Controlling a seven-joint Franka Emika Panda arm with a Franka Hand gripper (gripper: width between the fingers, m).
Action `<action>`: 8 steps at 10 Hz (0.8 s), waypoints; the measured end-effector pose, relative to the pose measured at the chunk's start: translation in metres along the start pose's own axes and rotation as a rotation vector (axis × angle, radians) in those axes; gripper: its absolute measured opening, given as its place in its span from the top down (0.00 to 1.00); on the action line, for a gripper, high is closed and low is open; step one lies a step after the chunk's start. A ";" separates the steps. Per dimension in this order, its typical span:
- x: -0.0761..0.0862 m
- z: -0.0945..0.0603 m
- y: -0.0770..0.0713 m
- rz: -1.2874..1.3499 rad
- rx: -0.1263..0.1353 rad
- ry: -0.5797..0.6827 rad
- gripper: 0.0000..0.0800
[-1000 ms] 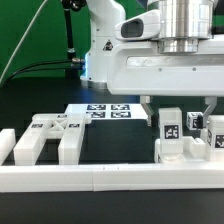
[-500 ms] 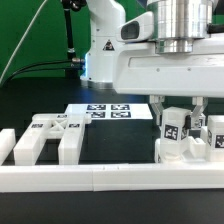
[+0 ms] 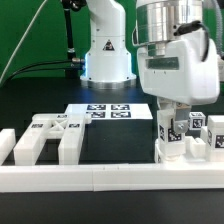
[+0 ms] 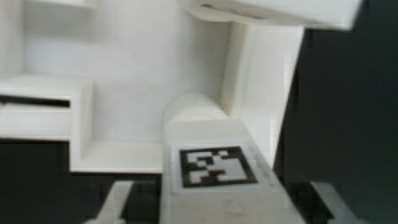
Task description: Assemble chair
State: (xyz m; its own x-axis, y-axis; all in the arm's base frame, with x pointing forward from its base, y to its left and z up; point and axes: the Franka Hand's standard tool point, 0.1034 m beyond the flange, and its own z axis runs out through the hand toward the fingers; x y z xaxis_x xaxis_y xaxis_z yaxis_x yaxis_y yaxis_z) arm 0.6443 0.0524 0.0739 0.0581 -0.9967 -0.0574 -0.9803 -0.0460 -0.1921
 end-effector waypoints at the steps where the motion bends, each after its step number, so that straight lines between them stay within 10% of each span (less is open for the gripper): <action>1: 0.000 0.000 0.000 0.045 0.000 0.000 0.64; 4: -0.004 -0.001 0.000 -0.217 -0.041 -0.002 0.55; 5: -0.003 -0.002 -0.003 -0.418 -0.037 -0.004 0.30; 8: -0.003 -0.001 0.001 -0.742 -0.042 -0.014 0.19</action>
Offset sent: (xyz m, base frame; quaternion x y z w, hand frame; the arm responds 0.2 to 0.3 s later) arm 0.0105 0.0118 0.0083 -0.0924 -0.0044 -0.3773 0.9215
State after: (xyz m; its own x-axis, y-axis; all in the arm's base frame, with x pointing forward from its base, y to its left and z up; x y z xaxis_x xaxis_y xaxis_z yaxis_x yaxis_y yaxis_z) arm 0.6434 0.0551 0.0750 0.7096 -0.7020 0.0605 -0.6893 -0.7094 -0.1472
